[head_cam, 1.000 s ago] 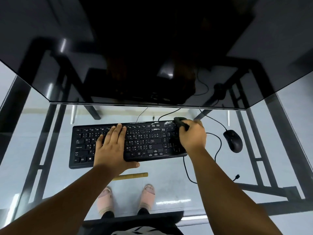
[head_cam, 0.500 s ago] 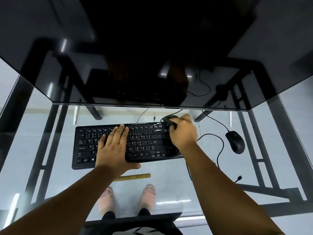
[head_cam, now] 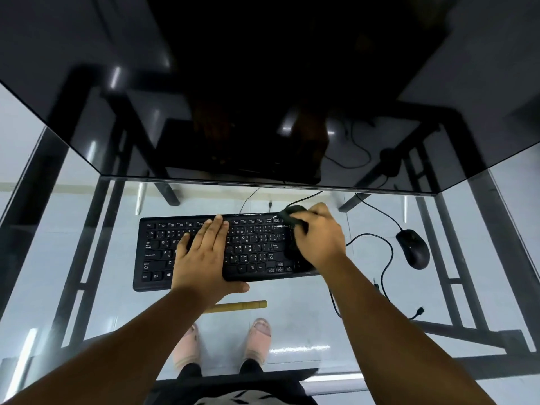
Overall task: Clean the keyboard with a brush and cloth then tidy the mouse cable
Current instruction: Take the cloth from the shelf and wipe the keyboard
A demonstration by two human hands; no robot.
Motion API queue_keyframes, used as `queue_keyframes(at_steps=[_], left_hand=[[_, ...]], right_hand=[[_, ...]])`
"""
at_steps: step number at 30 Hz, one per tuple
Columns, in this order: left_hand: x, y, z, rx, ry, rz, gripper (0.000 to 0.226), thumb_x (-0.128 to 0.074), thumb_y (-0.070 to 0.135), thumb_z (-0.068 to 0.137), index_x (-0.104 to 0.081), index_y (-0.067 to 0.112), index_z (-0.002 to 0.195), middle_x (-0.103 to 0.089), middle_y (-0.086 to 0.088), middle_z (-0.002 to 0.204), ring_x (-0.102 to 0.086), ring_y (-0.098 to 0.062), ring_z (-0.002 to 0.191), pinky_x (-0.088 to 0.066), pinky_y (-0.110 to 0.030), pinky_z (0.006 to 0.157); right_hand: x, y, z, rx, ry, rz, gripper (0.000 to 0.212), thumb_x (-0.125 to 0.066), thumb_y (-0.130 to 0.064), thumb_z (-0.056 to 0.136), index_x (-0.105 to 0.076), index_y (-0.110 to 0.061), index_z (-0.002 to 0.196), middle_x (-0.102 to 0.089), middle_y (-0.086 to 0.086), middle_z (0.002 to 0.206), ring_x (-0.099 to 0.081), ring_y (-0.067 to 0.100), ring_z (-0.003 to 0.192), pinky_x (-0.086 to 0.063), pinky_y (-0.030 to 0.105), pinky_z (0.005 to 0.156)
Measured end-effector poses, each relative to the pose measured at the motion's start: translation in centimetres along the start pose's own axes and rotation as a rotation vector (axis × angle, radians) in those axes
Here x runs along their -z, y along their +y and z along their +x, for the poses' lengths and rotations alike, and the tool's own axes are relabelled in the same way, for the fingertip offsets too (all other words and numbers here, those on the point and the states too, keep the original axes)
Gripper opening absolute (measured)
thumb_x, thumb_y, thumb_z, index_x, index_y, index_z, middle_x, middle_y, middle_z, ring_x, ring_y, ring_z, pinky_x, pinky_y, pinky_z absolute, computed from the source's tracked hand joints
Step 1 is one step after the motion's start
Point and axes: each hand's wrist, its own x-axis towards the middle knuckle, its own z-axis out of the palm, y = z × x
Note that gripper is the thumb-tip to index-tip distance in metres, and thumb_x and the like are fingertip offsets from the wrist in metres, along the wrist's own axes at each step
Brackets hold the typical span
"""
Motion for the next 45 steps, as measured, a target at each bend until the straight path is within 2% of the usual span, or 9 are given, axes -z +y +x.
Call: queue_keyframes(at_steps=[4, 9, 13, 20, 25, 30, 35, 40, 45], left_hand=[[0.1, 0.0, 0.0, 0.001, -0.011, 0.013, 0.134, -0.05, 0.091, 0.052, 0.005, 0.022, 0.153, 0.008, 0.007, 0.161, 0.005, -0.013, 0.148, -0.001, -0.044, 0.119], [0.1, -0.1, 0.0, -0.005, -0.01, 0.008, 0.133, -0.05, 0.09, 0.053, 0.005, 0.022, 0.153, 0.007, 0.007, 0.161, 0.004, -0.013, 0.148, -0.001, -0.044, 0.119], [0.3, -0.9, -0.2, -0.048, -0.007, -0.022, 0.13, -0.056, 0.085, 0.055, 0.001, 0.023, 0.154, 0.005, 0.008, 0.161, 0.002, -0.011, 0.148, 0.0, -0.043, 0.119], [1.0, -2.4, -0.4, -0.033, 0.014, -0.046, 0.129, -0.059, 0.083, 0.052, -0.009, 0.021, 0.154, -0.003, 0.005, 0.162, -0.001, -0.013, 0.148, 0.003, -0.041, 0.118], [0.9, -3.3, -0.9, -0.019, 0.027, -0.046, 0.126, -0.055, 0.085, 0.055, -0.01, 0.02, 0.153, -0.006, 0.003, 0.162, -0.003, -0.014, 0.148, -0.001, -0.043, 0.119], [0.6, -3.5, -1.1, -0.03, 0.036, -0.041, 0.126, -0.056, 0.085, 0.057, -0.009, 0.019, 0.154, -0.007, 0.003, 0.161, -0.005, -0.015, 0.148, -0.002, -0.043, 0.119], [0.7, -4.7, -1.5, -0.023, 0.034, -0.032, 0.124, -0.057, 0.083, 0.058, -0.009, 0.019, 0.154, -0.006, 0.003, 0.162, -0.002, -0.014, 0.148, 0.001, -0.042, 0.119], [0.6, -5.7, -2.5, -0.001, 0.043, -0.029, 0.12, -0.059, 0.079, 0.061, -0.012, 0.018, 0.153, -0.01, 0.001, 0.161, -0.005, -0.016, 0.148, -0.002, -0.042, 0.119], [0.9, -7.5, -3.5, 0.036, 0.064, -0.043, 0.119, -0.061, 0.077, 0.063, -0.011, 0.016, 0.153, -0.008, -0.001, 0.162, -0.004, -0.017, 0.149, -0.005, -0.043, 0.12]], right_hand=[[0.8, 1.5, 0.8, -0.193, 0.091, 0.031, 0.028, -0.056, -0.021, 0.089, -0.071, -0.032, 0.109, -0.05, 0.001, 0.112, -0.065, 0.033, 0.083, -0.051, 0.031, 0.075], [-0.2, -0.6, 0.5, -0.058, 0.02, 0.087, 0.027, -0.058, -0.022, 0.089, -0.072, -0.034, 0.108, -0.051, -0.005, 0.11, -0.061, 0.021, 0.081, -0.051, 0.027, 0.076], [-0.1, -0.3, -0.9, -0.183, 0.195, 0.233, 0.022, -0.06, -0.02, 0.084, -0.075, -0.027, 0.099, -0.055, -0.005, 0.104, -0.061, 0.019, 0.078, -0.054, 0.032, 0.08], [-2.6, -2.0, -3.6, 0.089, 0.086, 0.103, 0.023, -0.065, -0.021, 0.081, -0.076, -0.026, 0.101, -0.055, -0.004, 0.104, -0.064, 0.022, 0.071, -0.054, 0.029, 0.065], [-2.4, -2.1, -3.2, -0.18, 0.199, 0.134, 0.021, -0.063, -0.022, 0.083, -0.075, -0.026, 0.1, -0.054, 0.0, 0.113, -0.064, 0.027, 0.077, -0.054, 0.032, 0.07], [-3.1, -3.7, -3.5, 0.001, 0.12, 0.098, 0.025, -0.064, -0.022, 0.084, -0.075, -0.026, 0.105, -0.053, -0.001, 0.111, -0.064, 0.026, 0.075, -0.053, 0.03, 0.068], [-2.5, -2.6, -2.8, -0.219, 0.191, 0.12, 0.023, -0.061, -0.021, 0.086, -0.074, -0.024, 0.104, -0.052, 0.003, 0.117, -0.064, 0.031, 0.078, -0.052, 0.031, 0.073], [-3.2, -3.7, -3.2, -0.007, 0.137, 0.177, 0.02, -0.065, -0.019, 0.083, -0.077, -0.024, 0.098, -0.054, -0.006, 0.104, -0.06, 0.016, 0.073, -0.054, 0.028, 0.071], [-4.0, -2.9, -6.9, 0.384, 0.025, 0.239, 0.023, -0.057, -0.023, 0.077, -0.078, -0.026, 0.086, -0.054, -0.011, 0.097, -0.058, 0.009, 0.07, -0.052, 0.024, 0.06]])
